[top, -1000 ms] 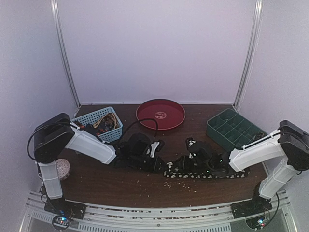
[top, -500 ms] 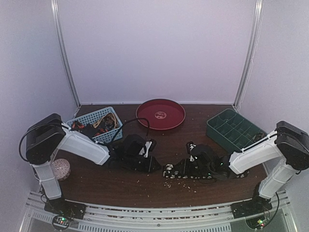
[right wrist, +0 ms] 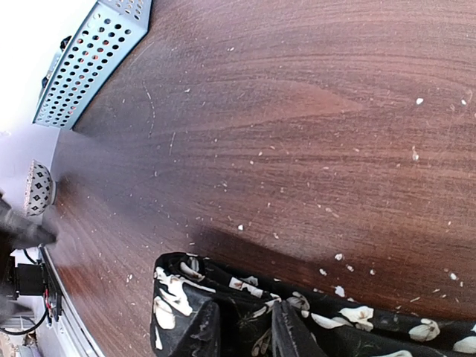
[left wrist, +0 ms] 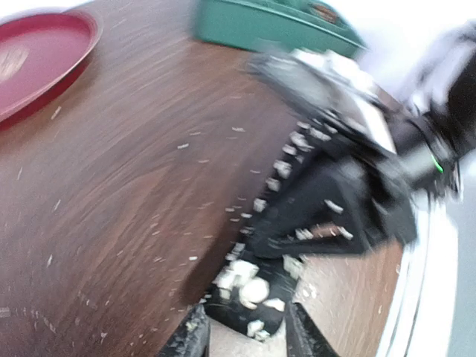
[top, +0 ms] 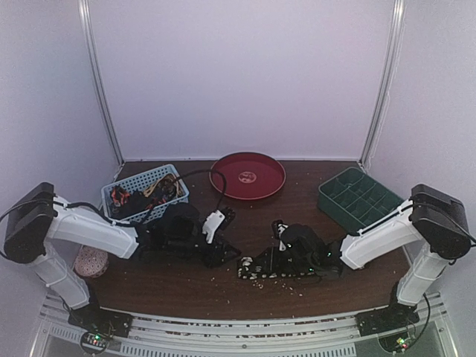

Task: Roll the ties
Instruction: Roll the tie at the center of the board.

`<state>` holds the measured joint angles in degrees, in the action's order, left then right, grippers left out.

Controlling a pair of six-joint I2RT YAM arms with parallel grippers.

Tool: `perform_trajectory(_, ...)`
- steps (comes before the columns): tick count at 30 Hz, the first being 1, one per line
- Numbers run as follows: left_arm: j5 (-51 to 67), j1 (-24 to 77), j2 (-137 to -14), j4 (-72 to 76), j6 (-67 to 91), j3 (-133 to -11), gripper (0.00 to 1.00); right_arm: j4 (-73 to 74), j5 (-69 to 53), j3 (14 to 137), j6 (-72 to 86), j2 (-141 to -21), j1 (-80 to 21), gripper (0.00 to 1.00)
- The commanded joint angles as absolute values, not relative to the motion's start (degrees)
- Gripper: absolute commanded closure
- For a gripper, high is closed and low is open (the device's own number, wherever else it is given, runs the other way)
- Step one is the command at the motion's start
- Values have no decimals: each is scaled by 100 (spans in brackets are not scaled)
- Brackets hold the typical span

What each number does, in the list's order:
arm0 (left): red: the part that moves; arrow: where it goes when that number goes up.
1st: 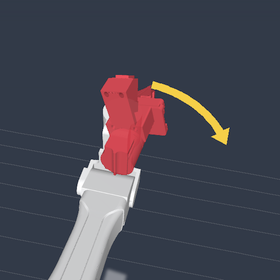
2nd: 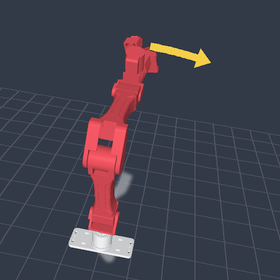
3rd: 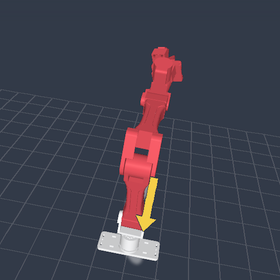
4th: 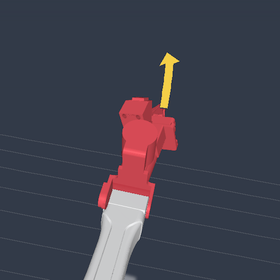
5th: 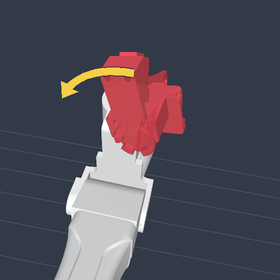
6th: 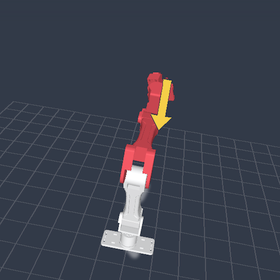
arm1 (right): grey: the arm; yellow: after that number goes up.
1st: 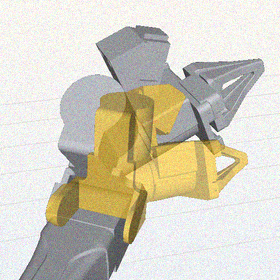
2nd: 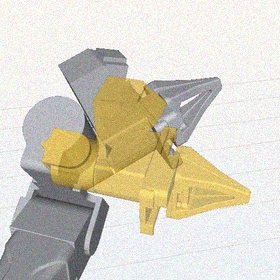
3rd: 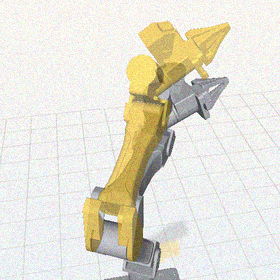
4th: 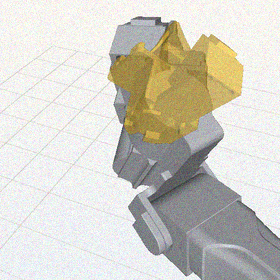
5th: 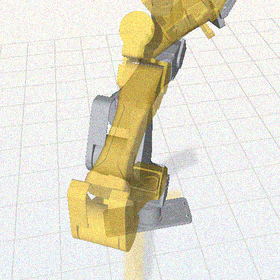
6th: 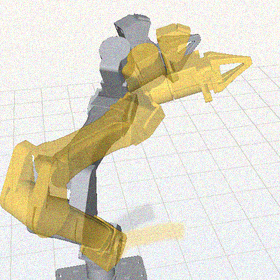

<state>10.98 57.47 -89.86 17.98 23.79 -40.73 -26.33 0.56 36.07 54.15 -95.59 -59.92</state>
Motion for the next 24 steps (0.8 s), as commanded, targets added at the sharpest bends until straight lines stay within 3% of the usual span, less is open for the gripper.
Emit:
perform_trajectory(1,1632,5854,-9014,2160,6,-4068,59,-2621,65,3700,5293,-9656,-5997,74)
perform_trajectory(7,1335,5854,-9748,1018,-1378,-4918,50,-2663,80,3658,5219,-9602,-5990,74)
perform_trajectory(14,2272,5854,-10160,831,-2067,-5205,48,-2555,-17,3708,5136,-9392,-5960,70)
perform_trajectory(20,2322,5854,-10481,594,-2247,-5392,47,-2505,-72,3657,5152,-9224,-5953,66)
perform_trajectory(24,2351,5854,-10673,543,-2303,-5513,48,-2496,-71,3655,5168,-9294,-5953,70)
